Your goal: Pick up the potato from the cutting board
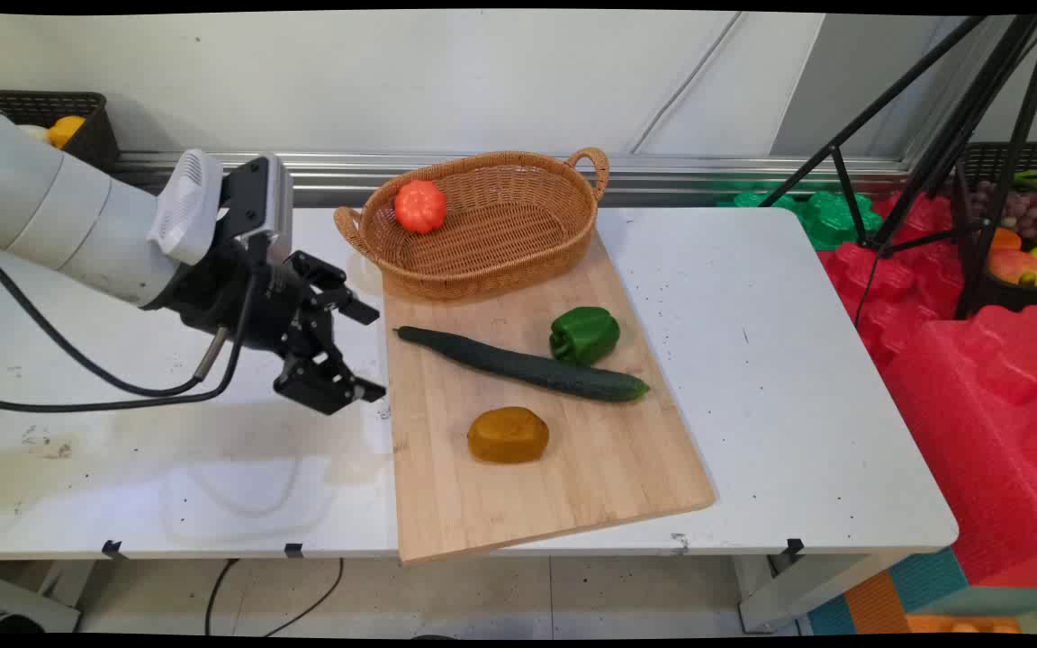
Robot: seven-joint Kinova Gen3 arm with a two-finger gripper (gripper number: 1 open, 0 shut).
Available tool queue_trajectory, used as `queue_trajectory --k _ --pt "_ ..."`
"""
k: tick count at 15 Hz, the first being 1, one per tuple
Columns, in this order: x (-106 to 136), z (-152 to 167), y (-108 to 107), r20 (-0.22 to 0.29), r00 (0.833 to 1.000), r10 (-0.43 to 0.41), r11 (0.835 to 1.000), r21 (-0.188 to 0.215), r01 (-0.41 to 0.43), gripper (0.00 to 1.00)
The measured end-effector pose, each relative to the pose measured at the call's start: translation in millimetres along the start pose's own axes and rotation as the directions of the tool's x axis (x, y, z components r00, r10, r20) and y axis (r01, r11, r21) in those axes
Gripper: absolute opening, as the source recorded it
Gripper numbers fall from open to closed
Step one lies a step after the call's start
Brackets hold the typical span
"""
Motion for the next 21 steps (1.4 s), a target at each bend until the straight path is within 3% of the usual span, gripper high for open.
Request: queue_trajectory --k 8,21 --pt "35 33 22 -0.016 0.999 0.03 0.999 -0.025 -0.031 1.0" --pt "62 149 39 0.109 0.994 0.018 0.998 -0.054 -0.012 1.0"
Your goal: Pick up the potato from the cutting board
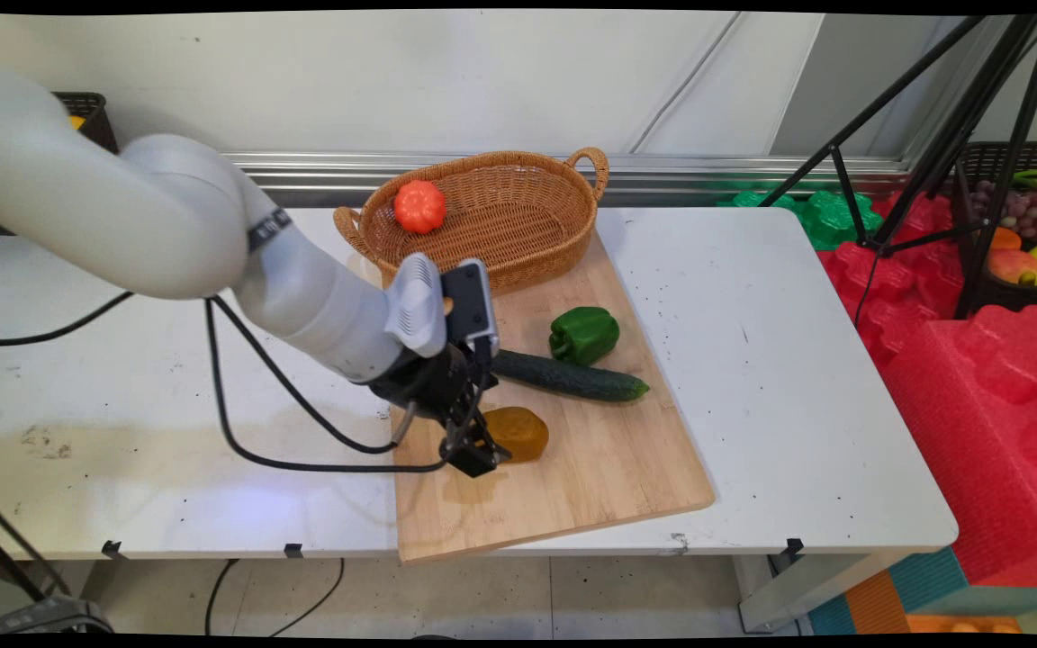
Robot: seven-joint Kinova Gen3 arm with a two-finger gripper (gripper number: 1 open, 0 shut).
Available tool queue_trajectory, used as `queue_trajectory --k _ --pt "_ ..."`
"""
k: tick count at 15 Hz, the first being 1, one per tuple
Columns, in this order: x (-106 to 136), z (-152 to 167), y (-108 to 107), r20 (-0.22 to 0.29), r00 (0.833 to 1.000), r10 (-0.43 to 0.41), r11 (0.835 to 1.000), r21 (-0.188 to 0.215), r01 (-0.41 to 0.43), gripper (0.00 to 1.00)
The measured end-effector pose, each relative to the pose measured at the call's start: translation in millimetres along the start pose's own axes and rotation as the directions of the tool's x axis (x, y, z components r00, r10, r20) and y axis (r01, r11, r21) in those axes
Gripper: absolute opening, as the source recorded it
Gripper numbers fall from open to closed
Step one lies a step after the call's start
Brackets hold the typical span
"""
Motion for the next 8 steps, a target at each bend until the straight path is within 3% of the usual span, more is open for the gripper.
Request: queue_trajectory --k 6,7,8 --pt "3 22 1 0.032 0.999 -0.012 1.0 -0.006 0.012 1.0" --pt "3 23 1 0.034 0.999 -0.014 1.0 -0.005 0.014 0.0" --pt "3 23 1 0.036 0.999 -0.014 1.0 -0.004 0.014 0.0"
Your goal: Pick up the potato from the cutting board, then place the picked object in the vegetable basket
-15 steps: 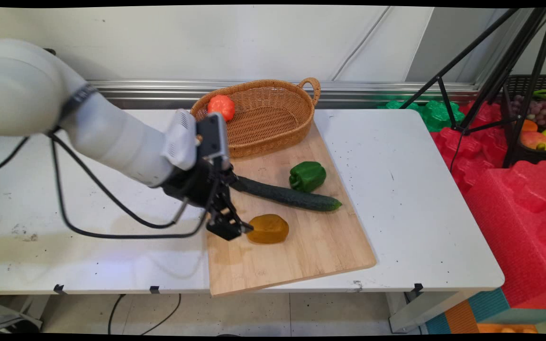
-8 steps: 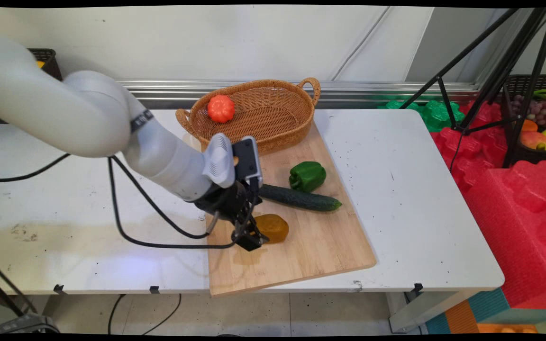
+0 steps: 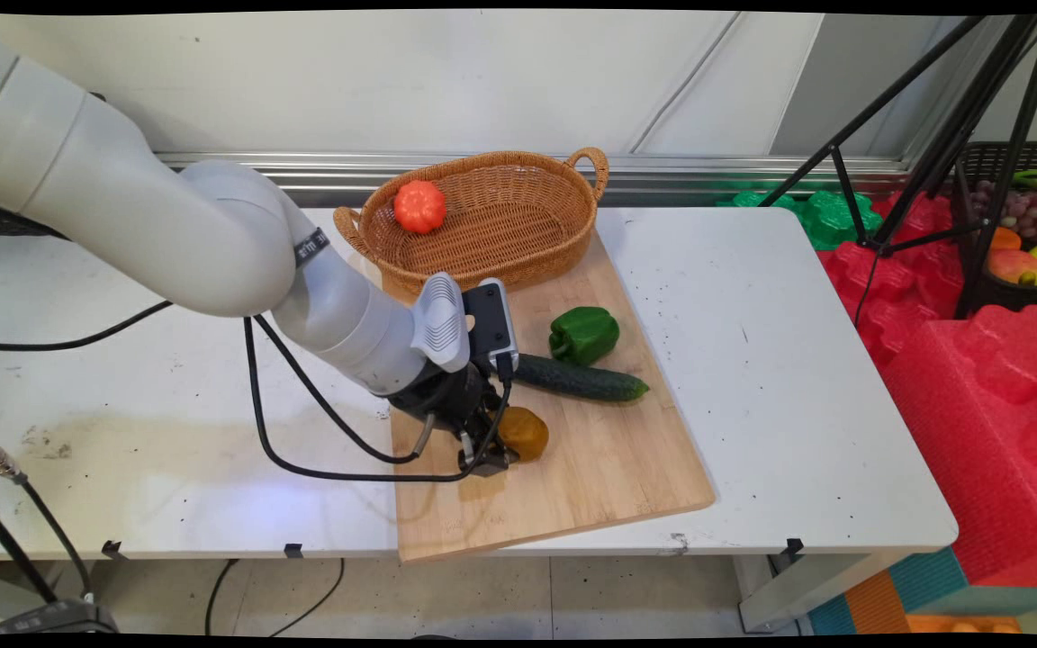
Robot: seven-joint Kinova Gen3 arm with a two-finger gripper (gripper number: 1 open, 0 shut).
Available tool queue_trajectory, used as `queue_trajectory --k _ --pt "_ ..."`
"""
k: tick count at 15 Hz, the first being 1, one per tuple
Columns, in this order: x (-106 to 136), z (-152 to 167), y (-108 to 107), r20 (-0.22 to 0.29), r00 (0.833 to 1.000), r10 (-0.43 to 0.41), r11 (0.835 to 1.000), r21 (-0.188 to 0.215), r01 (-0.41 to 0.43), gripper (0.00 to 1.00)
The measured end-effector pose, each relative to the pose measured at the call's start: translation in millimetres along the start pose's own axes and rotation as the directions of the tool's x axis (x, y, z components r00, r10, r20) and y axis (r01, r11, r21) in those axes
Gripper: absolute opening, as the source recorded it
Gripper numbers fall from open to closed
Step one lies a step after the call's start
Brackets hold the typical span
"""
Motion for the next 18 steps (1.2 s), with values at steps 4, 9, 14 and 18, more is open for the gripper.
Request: queue_trajectory --k 4,9,14,18 --pt "3 -13 1 -0.012 1.0 0.009 1.0 0.01 -0.008 0.0" --pt "17 -59 -1 -0.074 0.997 -0.016 0.999 0.035 0.018 0.0" --pt "37 -100 -16 -0.151 0.987 -0.051 0.995 0.08 0.064 0.0" --pt "62 -130 -53 -0.219 0.972 -0.085 0.977 0.173 0.124 0.0"
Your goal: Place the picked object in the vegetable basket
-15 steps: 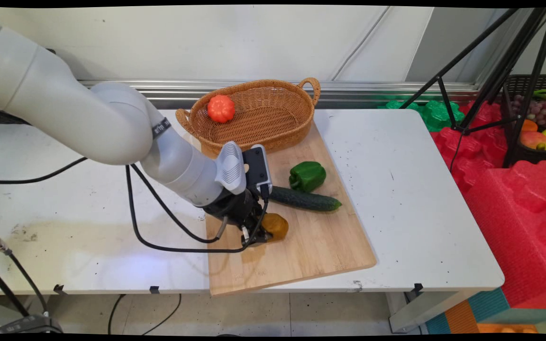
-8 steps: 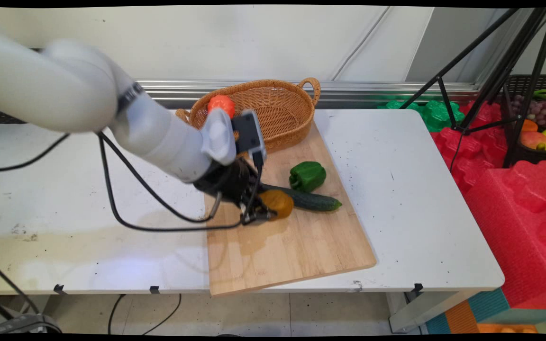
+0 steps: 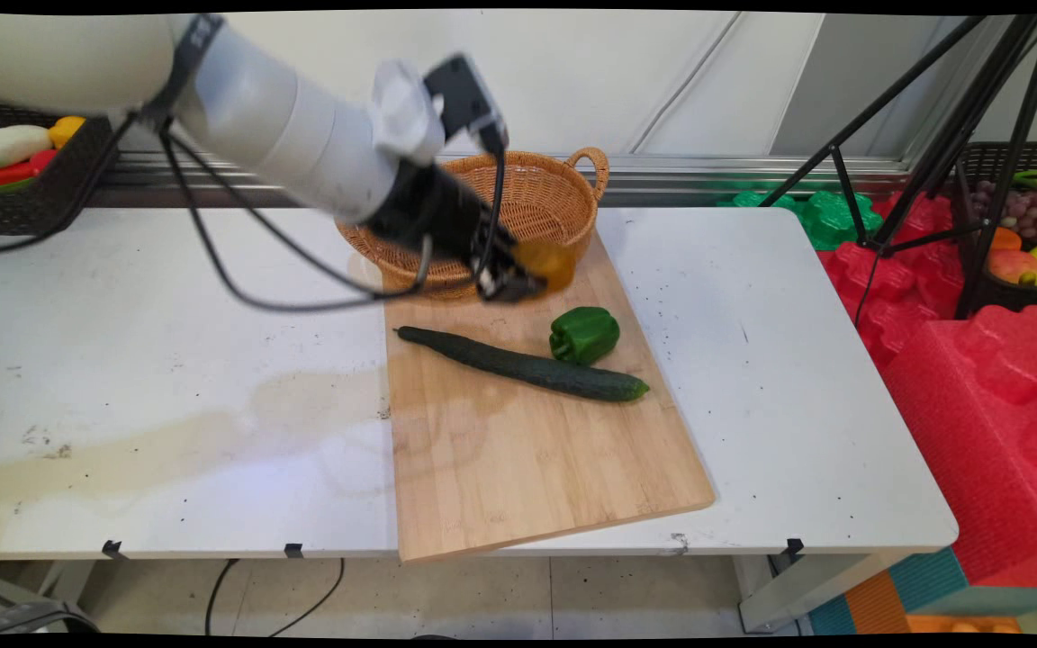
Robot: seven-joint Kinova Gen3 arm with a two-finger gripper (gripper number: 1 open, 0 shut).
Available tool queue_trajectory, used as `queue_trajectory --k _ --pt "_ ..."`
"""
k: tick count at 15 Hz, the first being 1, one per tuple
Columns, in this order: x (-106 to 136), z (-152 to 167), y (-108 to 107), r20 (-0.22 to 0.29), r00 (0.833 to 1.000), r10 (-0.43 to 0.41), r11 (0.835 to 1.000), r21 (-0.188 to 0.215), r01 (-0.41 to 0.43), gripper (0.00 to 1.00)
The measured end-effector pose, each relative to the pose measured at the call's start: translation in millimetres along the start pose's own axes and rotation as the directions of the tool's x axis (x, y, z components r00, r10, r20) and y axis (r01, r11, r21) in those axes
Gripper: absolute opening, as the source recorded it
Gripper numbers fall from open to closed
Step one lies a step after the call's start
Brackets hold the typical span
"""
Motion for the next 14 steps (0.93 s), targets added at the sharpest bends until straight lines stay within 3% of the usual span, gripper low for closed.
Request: queue_trajectory --k 2,8,11,14 --pt "13 -1 -22 -0.013 1.0 -0.02 0.998 0.063 0.021 0.0" --pt "33 22 -82 0.001 0.998 -0.064 0.979 0.194 0.063 0.0" --pt "38 49 -114 0.037 0.996 -0.087 0.969 0.236 0.076 0.0" --pt "39 83 -139 0.085 0.991 -0.105 0.965 0.251 0.08 0.0"
